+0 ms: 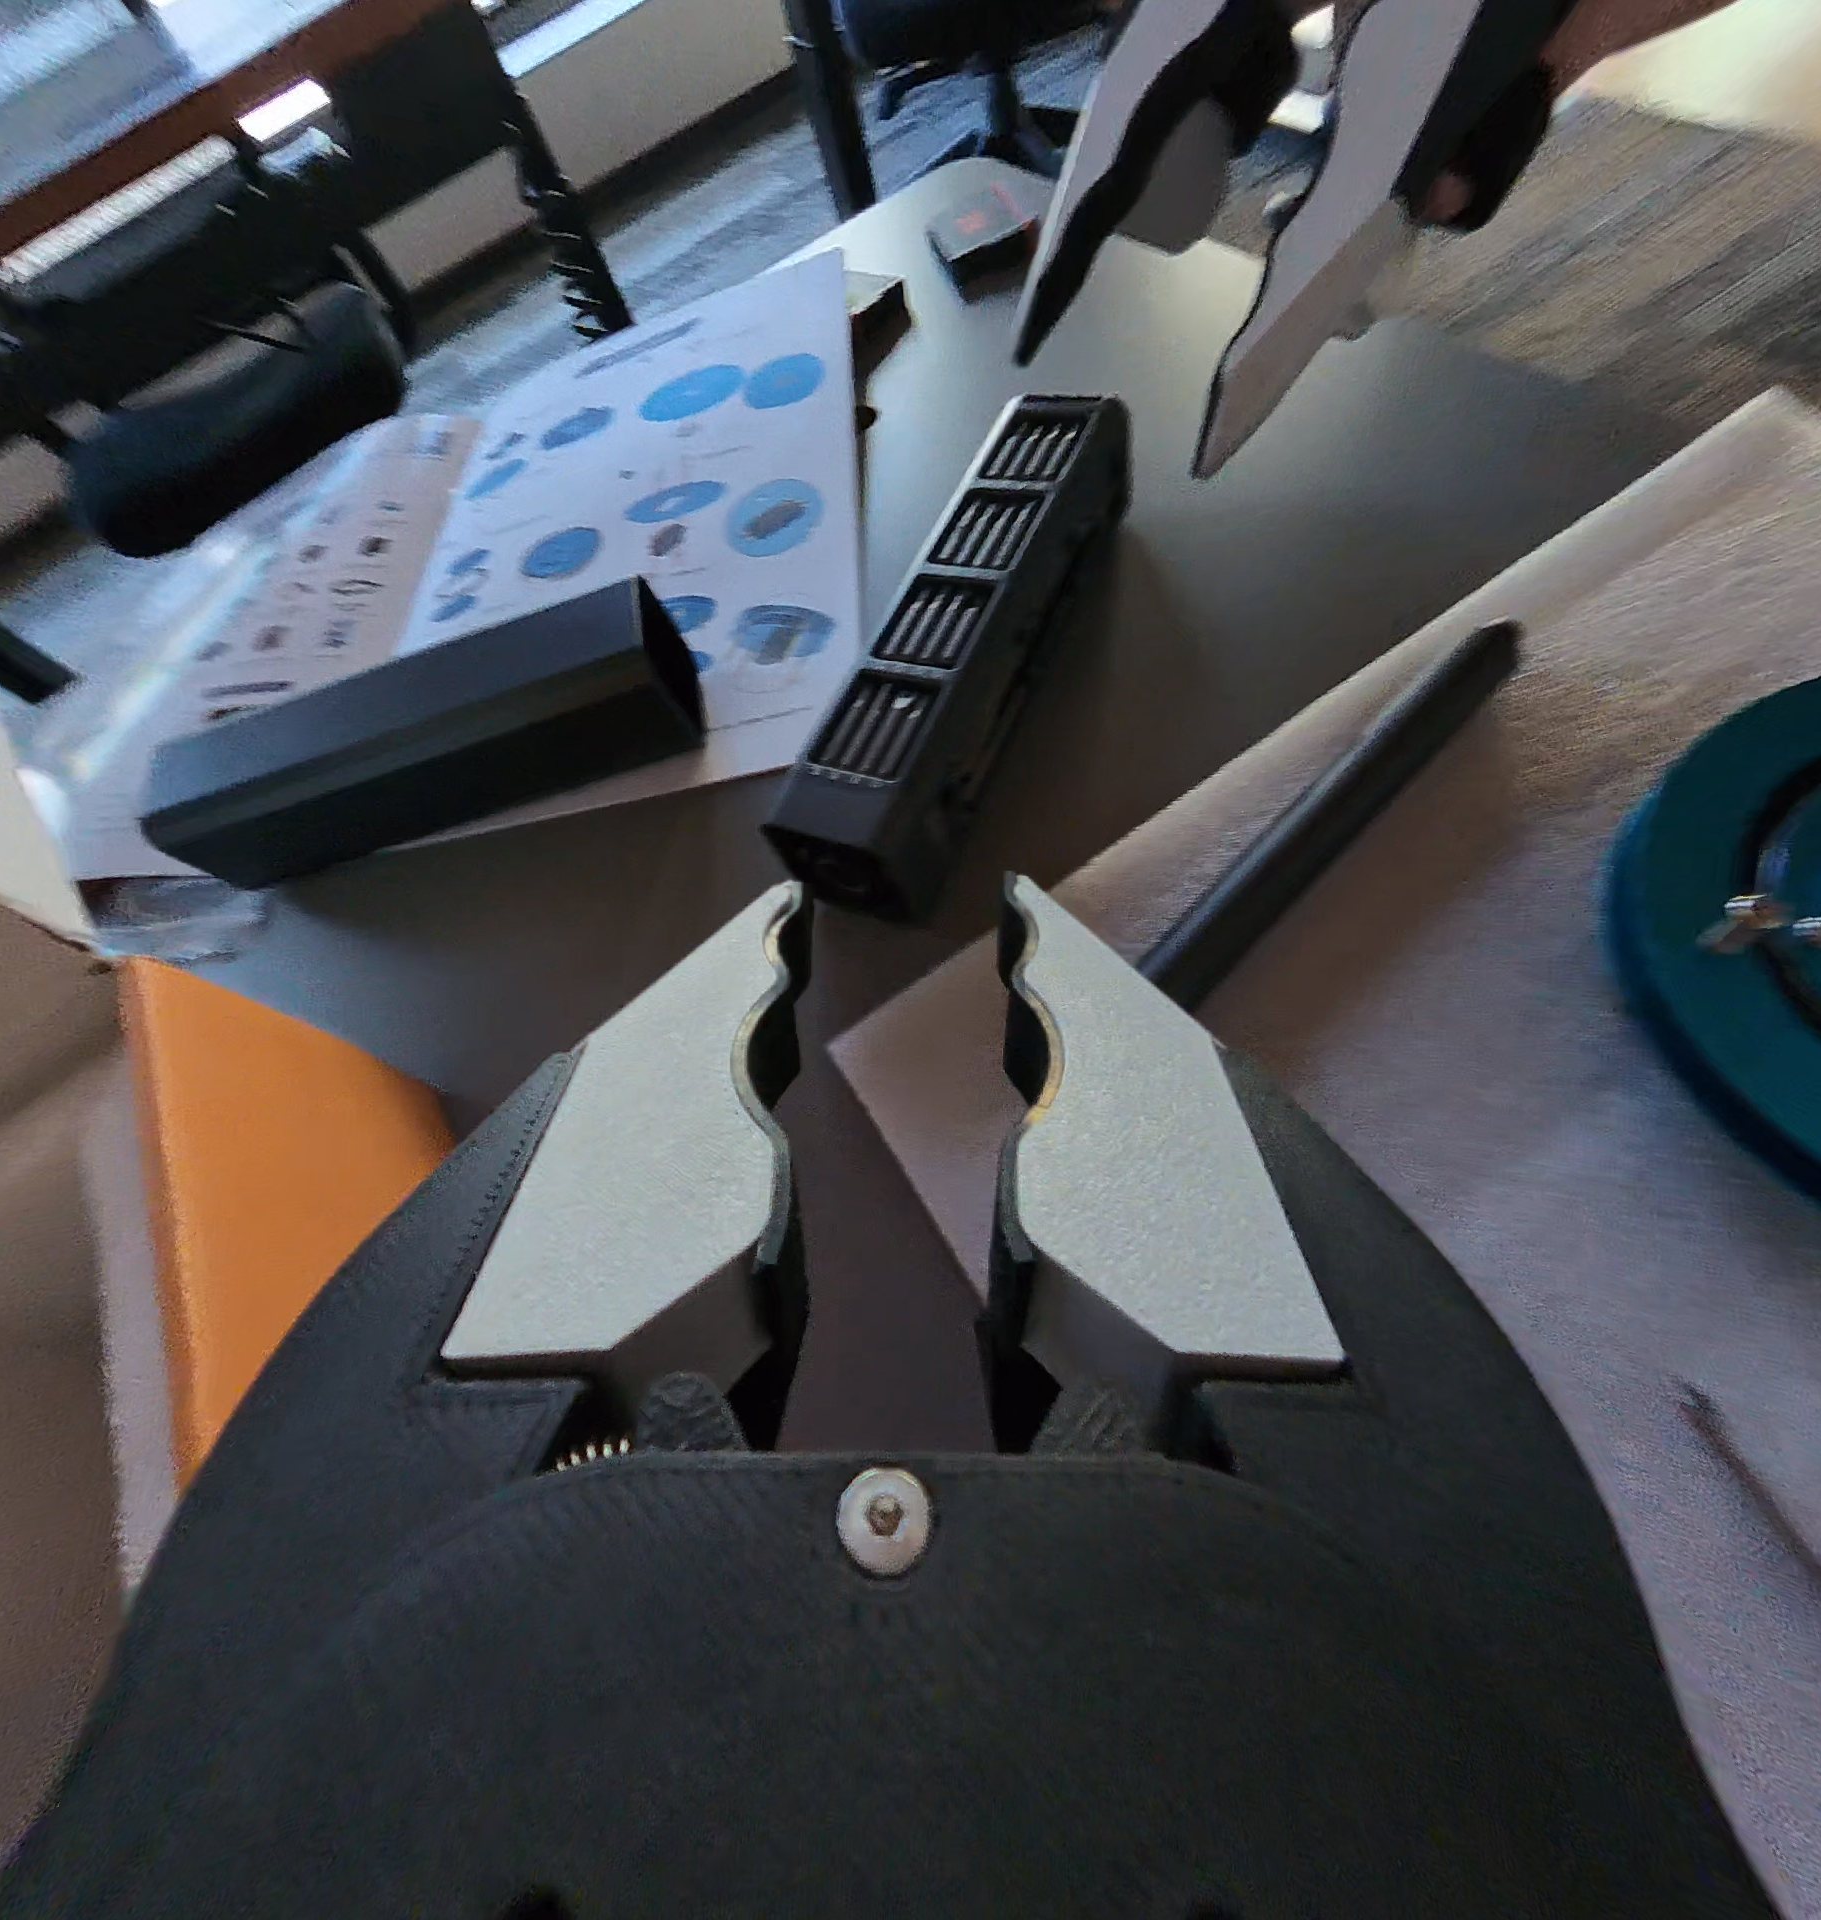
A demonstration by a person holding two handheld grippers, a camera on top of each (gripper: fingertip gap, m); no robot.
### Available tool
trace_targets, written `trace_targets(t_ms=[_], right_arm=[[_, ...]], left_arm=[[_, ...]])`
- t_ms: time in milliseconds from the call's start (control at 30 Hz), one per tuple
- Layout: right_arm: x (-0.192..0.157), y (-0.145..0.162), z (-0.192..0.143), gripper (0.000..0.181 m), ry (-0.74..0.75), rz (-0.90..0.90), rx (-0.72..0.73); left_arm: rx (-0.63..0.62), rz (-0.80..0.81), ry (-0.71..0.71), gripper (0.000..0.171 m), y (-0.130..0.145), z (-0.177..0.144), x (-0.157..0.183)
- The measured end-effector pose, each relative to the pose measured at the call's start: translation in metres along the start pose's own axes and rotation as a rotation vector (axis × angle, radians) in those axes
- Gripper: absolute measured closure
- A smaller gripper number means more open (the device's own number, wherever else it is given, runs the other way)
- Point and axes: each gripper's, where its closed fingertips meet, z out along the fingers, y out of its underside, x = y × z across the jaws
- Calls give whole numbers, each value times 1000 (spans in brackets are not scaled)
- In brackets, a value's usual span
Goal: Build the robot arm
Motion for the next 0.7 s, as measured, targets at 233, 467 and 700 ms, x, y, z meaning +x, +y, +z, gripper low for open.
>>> trace_targets(t_ms=[233,467,700], right_arm=[[5,0,11,120,-95,118,91],[2,-1,24,125,-202,123,28],[0,-2,31,131,-241,151,52]], left_arm=[[42,24,24,119,-12,36,-7],[-2,-79,117,116,-10,60,-9],[-27,-94,76,122,2,65,-13]])
